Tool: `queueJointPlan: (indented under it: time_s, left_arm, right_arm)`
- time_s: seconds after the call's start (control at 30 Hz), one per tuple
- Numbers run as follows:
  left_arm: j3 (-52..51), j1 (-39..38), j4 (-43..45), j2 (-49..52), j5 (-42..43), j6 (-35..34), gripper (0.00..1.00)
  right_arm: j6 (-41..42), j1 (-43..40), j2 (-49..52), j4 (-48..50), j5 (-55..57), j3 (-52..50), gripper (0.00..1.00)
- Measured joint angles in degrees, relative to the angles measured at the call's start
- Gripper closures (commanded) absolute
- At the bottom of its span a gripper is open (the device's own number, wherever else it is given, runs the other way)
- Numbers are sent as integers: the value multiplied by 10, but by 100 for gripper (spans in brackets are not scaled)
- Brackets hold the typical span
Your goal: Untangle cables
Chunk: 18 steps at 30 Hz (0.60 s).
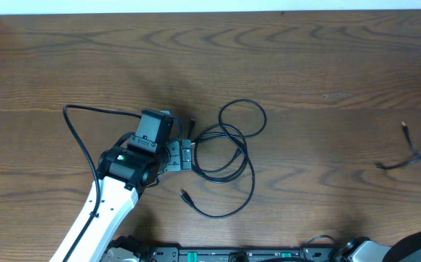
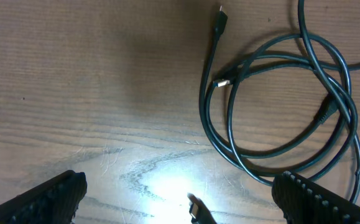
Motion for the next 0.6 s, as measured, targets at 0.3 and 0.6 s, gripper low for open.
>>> queueJointPlan:
  time_s: [0.3, 0.6]
  left_arm:
    - [0, 0, 0, 0, 0, 0, 0]
    - [0, 0, 0, 0, 0, 0, 0]
  right_arm:
    - [35, -68, 0, 68, -82, 0, 99]
    - [56, -74, 0, 62, -54, 0, 42]
